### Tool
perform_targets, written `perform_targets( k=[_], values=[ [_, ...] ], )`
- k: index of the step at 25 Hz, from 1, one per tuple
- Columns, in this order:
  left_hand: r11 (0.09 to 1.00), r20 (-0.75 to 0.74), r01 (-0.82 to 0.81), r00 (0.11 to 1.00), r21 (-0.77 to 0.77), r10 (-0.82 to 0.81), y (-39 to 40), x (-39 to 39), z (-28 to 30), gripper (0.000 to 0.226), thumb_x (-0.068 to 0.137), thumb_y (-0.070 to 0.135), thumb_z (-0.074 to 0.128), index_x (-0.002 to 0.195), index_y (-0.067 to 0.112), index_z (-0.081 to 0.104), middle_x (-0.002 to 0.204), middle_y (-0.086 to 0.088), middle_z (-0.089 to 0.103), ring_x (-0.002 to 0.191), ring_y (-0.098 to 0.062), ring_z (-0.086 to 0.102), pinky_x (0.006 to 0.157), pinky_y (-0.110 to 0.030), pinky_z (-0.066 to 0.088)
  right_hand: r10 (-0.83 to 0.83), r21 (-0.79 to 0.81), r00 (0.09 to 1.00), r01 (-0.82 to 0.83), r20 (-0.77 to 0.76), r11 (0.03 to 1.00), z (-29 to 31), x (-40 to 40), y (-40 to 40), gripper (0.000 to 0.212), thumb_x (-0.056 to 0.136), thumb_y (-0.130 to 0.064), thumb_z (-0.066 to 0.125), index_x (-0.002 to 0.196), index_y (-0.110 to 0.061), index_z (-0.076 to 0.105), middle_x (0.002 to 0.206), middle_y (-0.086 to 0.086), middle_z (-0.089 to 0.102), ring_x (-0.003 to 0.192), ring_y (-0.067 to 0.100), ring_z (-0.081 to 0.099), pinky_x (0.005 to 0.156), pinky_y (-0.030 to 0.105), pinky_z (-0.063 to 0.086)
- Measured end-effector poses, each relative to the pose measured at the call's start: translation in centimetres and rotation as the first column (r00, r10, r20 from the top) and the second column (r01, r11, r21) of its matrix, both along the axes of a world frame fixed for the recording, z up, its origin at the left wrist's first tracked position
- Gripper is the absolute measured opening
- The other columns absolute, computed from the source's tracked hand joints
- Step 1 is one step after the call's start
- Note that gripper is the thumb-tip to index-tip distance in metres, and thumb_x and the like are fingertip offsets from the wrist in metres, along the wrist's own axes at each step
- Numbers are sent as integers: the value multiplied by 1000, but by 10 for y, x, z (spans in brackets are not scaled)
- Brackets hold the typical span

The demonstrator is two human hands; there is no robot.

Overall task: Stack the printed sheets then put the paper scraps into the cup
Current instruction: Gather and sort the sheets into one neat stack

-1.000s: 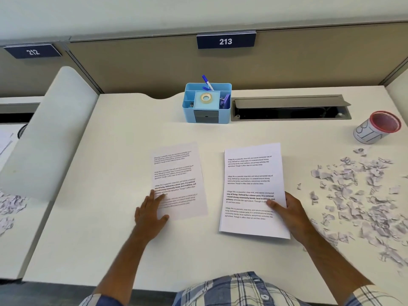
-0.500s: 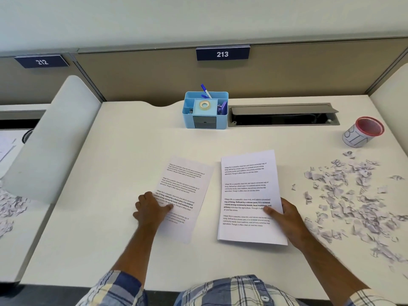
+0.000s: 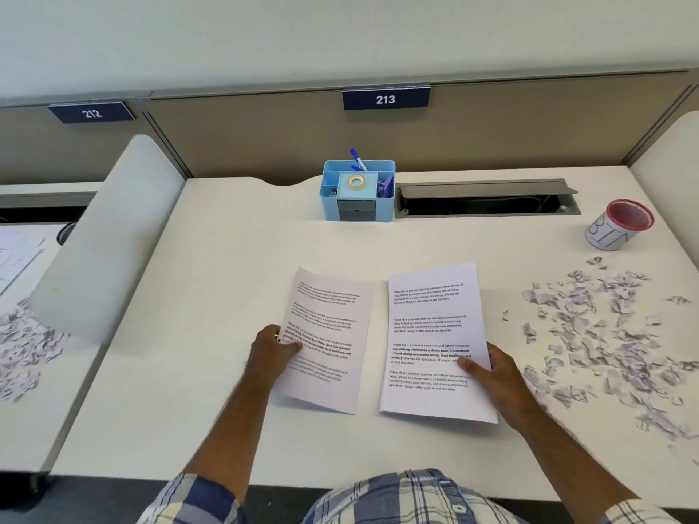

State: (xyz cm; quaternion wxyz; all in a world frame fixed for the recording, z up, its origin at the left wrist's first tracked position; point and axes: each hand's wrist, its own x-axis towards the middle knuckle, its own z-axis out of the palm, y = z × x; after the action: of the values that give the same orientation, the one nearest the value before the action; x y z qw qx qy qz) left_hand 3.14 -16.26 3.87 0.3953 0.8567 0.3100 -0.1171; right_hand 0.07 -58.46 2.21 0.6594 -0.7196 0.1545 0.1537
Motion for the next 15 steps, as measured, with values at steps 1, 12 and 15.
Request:
perform_targets(
  k=[1, 12, 15],
  values=[
    [999, 31, -17, 999, -42, 18, -3, -4, 7, 28, 84, 18, 84, 105, 12, 67, 111, -9, 75, 98, -29, 70, 89, -38, 56, 2, 8, 1000, -2, 6, 1000, 1, -2, 1, 35, 89, -25, 79, 120, -17, 67, 114, 2, 77, 98, 28, 76, 88, 54, 60],
    [842, 176, -42, 971, -538, 161, -58, -36, 73, 36, 86, 13, 85, 114, 17, 64, 107, 0, 80, 97, -19, 77, 79, -31, 56, -31, 137, 999, 32, -15, 990, 14, -9, 27, 27, 93, -10, 71, 120, -13, 68, 114, 5, 77, 100, 30, 76, 82, 43, 62],
    [859, 151, -39, 979, -510, 134, -73, -44, 68, 39, 87, 12, 84, 112, 24, 57, 108, 4, 77, 95, -15, 75, 78, -29, 55, -38, 210, 999, 40, -13, 977, 30, -9, 40, 28, 95, -10, 69, 123, -12, 66, 116, 8, 76, 102, 31, 75, 81, 41, 63]
  ],
)
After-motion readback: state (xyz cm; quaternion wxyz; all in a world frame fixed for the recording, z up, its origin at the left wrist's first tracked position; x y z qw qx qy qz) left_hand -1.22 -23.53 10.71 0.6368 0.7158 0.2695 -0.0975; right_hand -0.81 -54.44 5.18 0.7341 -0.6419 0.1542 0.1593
